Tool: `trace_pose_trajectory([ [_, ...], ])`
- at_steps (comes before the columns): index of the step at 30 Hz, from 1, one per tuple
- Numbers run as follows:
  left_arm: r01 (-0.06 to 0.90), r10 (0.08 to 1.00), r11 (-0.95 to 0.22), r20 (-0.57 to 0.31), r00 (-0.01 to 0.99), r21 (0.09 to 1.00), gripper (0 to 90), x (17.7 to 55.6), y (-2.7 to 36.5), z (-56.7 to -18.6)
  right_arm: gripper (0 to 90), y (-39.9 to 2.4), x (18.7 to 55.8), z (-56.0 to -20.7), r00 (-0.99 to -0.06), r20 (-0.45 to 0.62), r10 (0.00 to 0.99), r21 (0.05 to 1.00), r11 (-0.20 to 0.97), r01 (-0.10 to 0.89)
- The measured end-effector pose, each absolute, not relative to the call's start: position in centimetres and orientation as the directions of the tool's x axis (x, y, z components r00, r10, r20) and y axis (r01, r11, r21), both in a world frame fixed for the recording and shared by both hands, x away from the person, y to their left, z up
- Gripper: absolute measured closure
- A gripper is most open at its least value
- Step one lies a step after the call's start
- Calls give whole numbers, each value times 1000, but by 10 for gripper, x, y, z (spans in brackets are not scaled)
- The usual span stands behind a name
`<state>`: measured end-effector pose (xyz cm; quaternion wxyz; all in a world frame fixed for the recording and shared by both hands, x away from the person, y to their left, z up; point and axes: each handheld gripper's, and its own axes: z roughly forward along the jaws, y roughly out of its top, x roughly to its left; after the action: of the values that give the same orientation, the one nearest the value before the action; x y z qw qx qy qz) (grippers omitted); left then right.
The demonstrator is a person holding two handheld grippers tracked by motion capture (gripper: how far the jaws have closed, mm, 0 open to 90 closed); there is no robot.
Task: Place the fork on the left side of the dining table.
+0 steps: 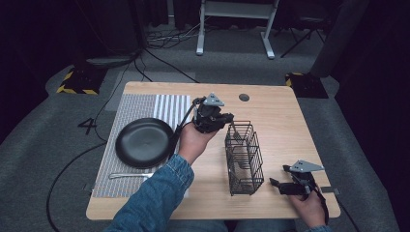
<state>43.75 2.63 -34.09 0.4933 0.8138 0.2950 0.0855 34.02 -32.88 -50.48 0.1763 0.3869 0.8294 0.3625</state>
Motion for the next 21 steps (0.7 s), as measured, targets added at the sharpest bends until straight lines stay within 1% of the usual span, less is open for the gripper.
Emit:
trace_pose_trajectory([
  [11,385,535,-295,-183,825,875,867,431,35,-310,181,-329,340,-505,-638,-12,770,738,437,514],
  [21,358,525,-279,-170,834,891,867,424,51,-285,181,-329,340,-505,-638,-12,770,738,437,514],
])
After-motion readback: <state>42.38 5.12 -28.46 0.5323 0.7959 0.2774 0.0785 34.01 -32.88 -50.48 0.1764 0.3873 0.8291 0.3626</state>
